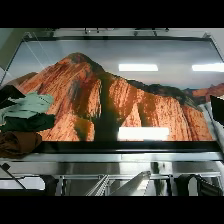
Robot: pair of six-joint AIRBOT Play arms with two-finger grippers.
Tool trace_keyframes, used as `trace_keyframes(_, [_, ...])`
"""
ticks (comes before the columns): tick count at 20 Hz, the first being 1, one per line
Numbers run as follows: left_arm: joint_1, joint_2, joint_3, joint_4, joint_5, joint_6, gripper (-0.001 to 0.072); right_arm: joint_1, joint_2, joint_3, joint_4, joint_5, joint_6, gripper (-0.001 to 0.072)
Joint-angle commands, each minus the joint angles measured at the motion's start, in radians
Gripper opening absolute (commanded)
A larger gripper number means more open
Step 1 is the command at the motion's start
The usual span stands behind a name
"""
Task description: Fold the shirts.
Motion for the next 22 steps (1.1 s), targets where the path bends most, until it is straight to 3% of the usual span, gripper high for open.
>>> trace_keyframes(1, [-0.080,-0.126,0.096,0.145,0.041,-0.051,0.0720,0.001,0.001,0.000,0.005,-0.001,0.000,0.0018])
trace_keyframes(5, [-0.187,-0.215,0.130,0.283,0.096,-0.061,0.0691,0.001,0.001,0.000,0.005,-0.001,0.000,0.0018])
trace_keyframes(6, [-0.212,-0.230,0.135,0.331,0.106,-0.082,0.0520,0.001,0.001,0.000,0.005,-0.001,0.000,0.0018])
trace_keyframes(7, [-0.230,-0.235,0.137,0.370,0.114,-0.084,0.0191,0.001,0.001,0.000,0.005,-0.001,0.000,0.0018])
trace_keyframes(8, [-0.247,-0.231,0.141,0.399,0.115,-0.082,0.0009,0.001,0.001,0.000,0.005,-0.001,0.000,0.0018])
trace_keyframes(13, [-0.335,-0.164,0.298,0.330,0.120,-0.079,0.0017,0.001,0.001,0.000,0.005,0.000,0.000,0.0018])
trace_keyframes(18, [-0.465,-0.115,0.442,-0.310,0.216,0.028,0.0017,0.001,0.001,0.000,0.005,-0.001,0.000,0.0018])
trace_keyframes(20, [-0.580,-0.108,0.469,-0.406,0.226,0.061,0.0018,0.001,0.001,0.000,0.006,0.000,0.000,0.0018])
trace_keyframes(22, [-0.714,-0.110,0.471,-0.377,0.211,0.081,0.0019,0.001,0.001,0.000,0.006,0.000,0.000,0.0018])
